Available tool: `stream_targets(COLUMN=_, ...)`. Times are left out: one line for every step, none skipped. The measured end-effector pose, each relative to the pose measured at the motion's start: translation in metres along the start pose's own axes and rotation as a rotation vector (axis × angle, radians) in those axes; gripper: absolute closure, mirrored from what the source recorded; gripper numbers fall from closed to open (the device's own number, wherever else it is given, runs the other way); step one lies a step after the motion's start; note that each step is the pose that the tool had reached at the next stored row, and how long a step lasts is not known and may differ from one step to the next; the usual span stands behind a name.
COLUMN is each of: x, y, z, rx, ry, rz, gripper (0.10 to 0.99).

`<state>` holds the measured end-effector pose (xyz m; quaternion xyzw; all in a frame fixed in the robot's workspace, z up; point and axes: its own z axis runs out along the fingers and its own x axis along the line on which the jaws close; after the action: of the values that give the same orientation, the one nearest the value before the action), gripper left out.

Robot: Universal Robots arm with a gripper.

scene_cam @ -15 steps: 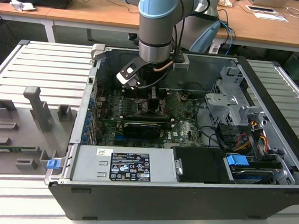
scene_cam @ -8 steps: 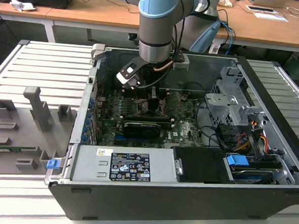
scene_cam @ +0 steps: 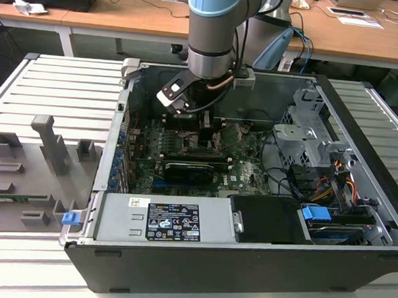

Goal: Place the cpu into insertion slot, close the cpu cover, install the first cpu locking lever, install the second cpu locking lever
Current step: 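Place the cpu into insertion slot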

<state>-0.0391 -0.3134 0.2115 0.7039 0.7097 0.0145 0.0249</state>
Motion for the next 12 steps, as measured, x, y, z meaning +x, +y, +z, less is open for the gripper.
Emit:
stream_targets(x=0.0, y=0.0021, z=-0.0002, rx=0.007, ry=-0.0001, rz=0.0, gripper=0.624)
stream_targets(x=-0.0001, y=0.0037, z=-0.0005, rx=0.012, ry=0.0, rz=0.0, gripper=0.686)
stream_targets(x=-0.0001, y=0.0042, z=-0.0008, rx=0.015, ry=0.0001, rz=0.0, gripper=0.745)
stream_targets(x=-0.0001, y=0.0043, z=-0.0016, rx=0.015, ry=0.0, rz=0.0, gripper=0.804)
stream_targets(x=-0.0001, y=0.0043, z=-0.0024, rx=0.015, ry=0.0001, rz=0.0, gripper=0.804)
stream_targets(x=-0.0001, y=0.0045, z=-0.0044, rx=0.016, ry=0.0001, rz=0.0, gripper=0.925)
stream_targets(x=-0.0001, y=0.0045, z=-0.0047, rx=0.016, ry=0.0002, rz=0.0, gripper=0.98)
stream_targets(x=0.0, y=0.0046, z=-0.0049, rx=0.015, ry=0.0003, rz=0.0, gripper=0.98)
stream_targets(x=-0.0002, y=0.0046, z=-0.0057, rx=0.016, ry=0.0, rz=0.0, gripper=0.98)
stream_targets(x=-0.0001, y=0.0046, z=-0.0063, rx=0.016, ry=0.0001, rz=0.0, gripper=0.98)
stream_targets(x=-0.0001, y=0.0047, z=-0.0064, rx=0.016, ry=0.0003, rz=0.0, gripper=0.98)
stream_targets(x=-0.0001, y=0.0047, z=-0.0069, rx=0.016, ry=0.0001, rz=0.0, gripper=0.98)
